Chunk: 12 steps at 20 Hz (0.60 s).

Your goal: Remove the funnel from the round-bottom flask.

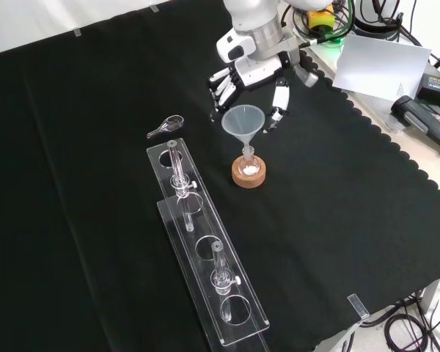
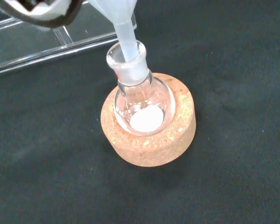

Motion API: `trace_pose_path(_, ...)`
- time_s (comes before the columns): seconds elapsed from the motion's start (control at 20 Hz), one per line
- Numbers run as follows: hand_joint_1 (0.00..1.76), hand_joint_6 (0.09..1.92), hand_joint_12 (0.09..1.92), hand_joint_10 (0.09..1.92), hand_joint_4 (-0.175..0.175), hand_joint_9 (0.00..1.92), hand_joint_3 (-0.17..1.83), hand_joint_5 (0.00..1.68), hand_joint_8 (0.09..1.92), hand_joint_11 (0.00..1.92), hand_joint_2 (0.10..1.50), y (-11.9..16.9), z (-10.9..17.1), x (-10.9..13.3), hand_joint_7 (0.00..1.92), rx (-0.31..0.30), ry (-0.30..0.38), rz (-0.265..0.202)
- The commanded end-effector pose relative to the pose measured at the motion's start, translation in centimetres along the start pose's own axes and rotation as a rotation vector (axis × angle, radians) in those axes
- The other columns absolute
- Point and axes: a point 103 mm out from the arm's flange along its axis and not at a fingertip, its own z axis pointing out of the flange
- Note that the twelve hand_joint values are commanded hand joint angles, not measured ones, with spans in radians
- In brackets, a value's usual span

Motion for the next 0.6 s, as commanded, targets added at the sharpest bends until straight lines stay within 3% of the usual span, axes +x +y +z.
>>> trace_pose_path(0.05,0.79,0.09,1.5,0.69,-0.011,0.48,0.57,0.58,0.64,0.0,0.59,-0.1,-0.4,0.0,0.73,-0.015,0.01,0.005)
trace_pose_path(0.6,0.8,0.09,1.5,0.69,-0.011,0.49,0.58,0.59,0.64,0.0,0.59,-0.1,-1.7,0.3,0.74,-0.05,0.003,-0.001)
